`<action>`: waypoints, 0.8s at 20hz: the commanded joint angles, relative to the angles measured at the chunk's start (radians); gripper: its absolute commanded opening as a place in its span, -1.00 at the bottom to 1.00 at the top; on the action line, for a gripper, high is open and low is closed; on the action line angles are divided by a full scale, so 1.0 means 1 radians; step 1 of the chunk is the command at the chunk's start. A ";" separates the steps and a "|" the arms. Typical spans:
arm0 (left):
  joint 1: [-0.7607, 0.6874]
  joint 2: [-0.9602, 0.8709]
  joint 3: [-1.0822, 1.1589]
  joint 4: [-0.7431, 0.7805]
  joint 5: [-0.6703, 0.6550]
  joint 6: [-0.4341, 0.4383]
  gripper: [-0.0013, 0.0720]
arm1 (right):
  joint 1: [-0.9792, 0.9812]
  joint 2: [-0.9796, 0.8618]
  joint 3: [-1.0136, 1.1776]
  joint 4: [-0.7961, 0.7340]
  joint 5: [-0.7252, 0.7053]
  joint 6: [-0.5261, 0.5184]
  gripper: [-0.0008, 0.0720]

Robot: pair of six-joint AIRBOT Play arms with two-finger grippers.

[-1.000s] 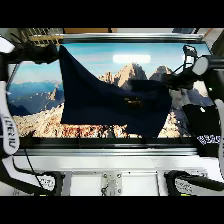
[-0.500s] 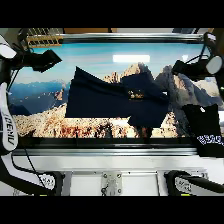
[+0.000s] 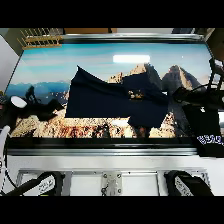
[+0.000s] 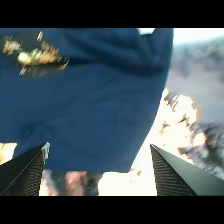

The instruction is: Fold the clothes and pants, and hang the long-sleeved shirts on hangers.

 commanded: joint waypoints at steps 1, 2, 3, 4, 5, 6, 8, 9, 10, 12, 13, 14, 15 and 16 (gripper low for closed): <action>-0.008 0.043 -0.210 -0.144 0.197 -0.026 0.57 | -0.001 0.054 -0.064 0.067 -0.007 -0.004 0.93; -0.020 0.043 -0.219 -0.139 0.230 -0.026 0.57 | -0.001 0.053 -0.064 0.071 -0.009 -0.004 0.93; -0.037 0.043 -0.221 -0.140 0.265 -0.026 0.57 | -0.001 0.053 -0.064 0.075 -0.011 -0.004 0.93; -0.051 0.043 -0.220 -0.140 0.302 -0.026 0.56 | -0.001 0.053 -0.064 0.076 -0.013 -0.004 0.93; -0.063 0.039 -0.220 -0.141 0.340 -0.028 0.56 | -0.001 0.053 -0.064 0.076 -0.013 -0.004 0.93; -0.070 0.027 -0.218 -0.141 0.357 -0.049 0.56 | -0.001 0.053 -0.064 0.076 -0.013 -0.004 0.93; -0.078 -0.023 -0.183 -0.140 0.328 -0.064 0.56 | -0.001 0.053 -0.064 0.076 -0.013 -0.004 0.93; -0.089 -0.051 -0.158 -0.138 0.320 -0.063 0.56 | -0.001 0.053 -0.064 0.075 -0.013 -0.004 0.93; -0.101 -0.080 -0.132 -0.138 0.320 -0.063 0.56 | -0.001 0.053 -0.064 0.076 -0.013 -0.004 0.93; -0.129 -0.130 -0.086 -0.138 0.321 -0.063 0.56 | -0.001 0.054 -0.064 0.078 -0.013 -0.003 0.93; -0.145 -0.153 -0.068 -0.135 0.325 -0.063 0.56 | -0.001 0.054 -0.064 0.078 -0.013 -0.003 0.93; -0.156 -0.174 -0.052 -0.132 0.337 -0.064 0.56 | -0.001 0.054 -0.064 0.078 -0.012 -0.004 0.93; -0.161 -0.193 -0.039 -0.133 0.343 -0.065 0.56 | -0.001 0.054 -0.064 0.078 -0.012 -0.003 0.93; -0.161 -0.211 -0.025 -0.134 0.342 -0.073 0.56 | -0.001 0.054 -0.064 0.078 -0.013 -0.003 0.93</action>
